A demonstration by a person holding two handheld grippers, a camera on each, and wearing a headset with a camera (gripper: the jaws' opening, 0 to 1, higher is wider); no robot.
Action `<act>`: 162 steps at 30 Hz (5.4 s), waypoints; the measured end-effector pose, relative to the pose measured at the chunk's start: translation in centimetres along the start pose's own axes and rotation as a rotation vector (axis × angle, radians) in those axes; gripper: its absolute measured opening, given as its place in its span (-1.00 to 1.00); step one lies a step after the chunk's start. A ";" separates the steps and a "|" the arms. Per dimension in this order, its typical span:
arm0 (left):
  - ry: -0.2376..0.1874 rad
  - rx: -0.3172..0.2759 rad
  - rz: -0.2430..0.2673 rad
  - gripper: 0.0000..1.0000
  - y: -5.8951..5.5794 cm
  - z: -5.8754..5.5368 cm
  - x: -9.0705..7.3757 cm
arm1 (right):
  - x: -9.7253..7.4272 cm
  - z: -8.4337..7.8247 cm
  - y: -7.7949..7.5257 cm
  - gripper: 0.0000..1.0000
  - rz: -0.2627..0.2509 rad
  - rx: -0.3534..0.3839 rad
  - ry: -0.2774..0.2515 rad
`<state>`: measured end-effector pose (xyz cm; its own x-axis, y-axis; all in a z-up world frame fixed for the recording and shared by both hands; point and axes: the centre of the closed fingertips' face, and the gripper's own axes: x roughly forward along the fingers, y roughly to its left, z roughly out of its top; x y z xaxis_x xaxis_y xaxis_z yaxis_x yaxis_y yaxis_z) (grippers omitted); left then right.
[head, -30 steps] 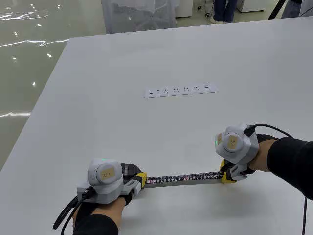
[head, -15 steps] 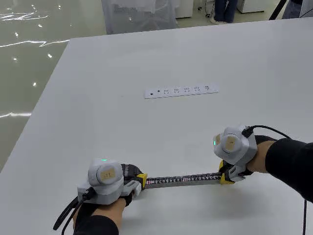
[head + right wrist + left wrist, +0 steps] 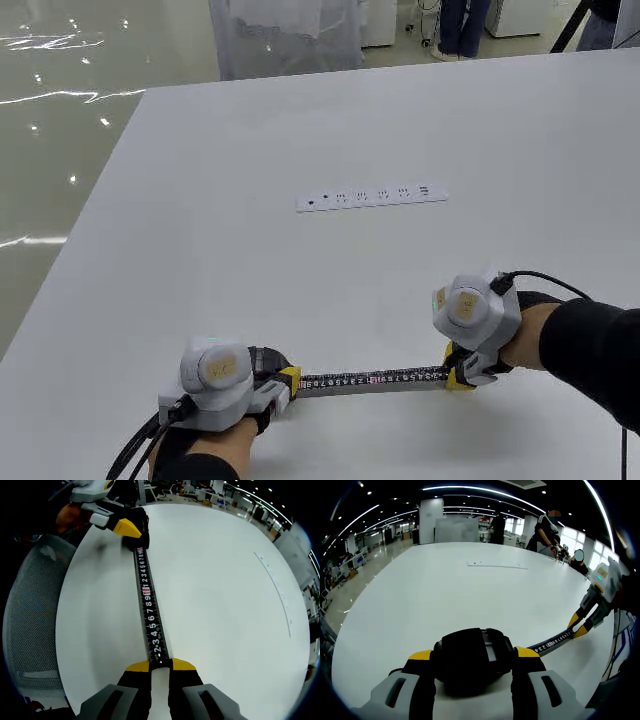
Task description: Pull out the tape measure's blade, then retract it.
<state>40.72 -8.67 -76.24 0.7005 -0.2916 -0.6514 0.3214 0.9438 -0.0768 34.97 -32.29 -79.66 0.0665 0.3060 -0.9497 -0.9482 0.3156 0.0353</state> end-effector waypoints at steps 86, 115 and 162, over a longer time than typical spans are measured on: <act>0.003 0.009 0.004 0.12 -0.1 -0.1 0.1 | 1.1 2.3 0.3 -0.87 -0.009 -0.006 0.058; 0.012 0.009 0.005 0.12 -0.2 0.0 0.1 | 1.5 3.6 0.5 -0.88 -0.005 -0.005 0.058; 0.012 0.009 0.001 0.12 -0.3 0.0 0.3 | 2.1 5.4 0.6 -0.87 -0.010 0.002 0.074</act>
<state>40.82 -9.08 -76.38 0.6927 -0.2889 -0.6608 0.3266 0.9426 -0.0698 36.23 -26.61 -79.94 0.0528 0.2353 -0.9705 -0.9471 0.3199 0.0260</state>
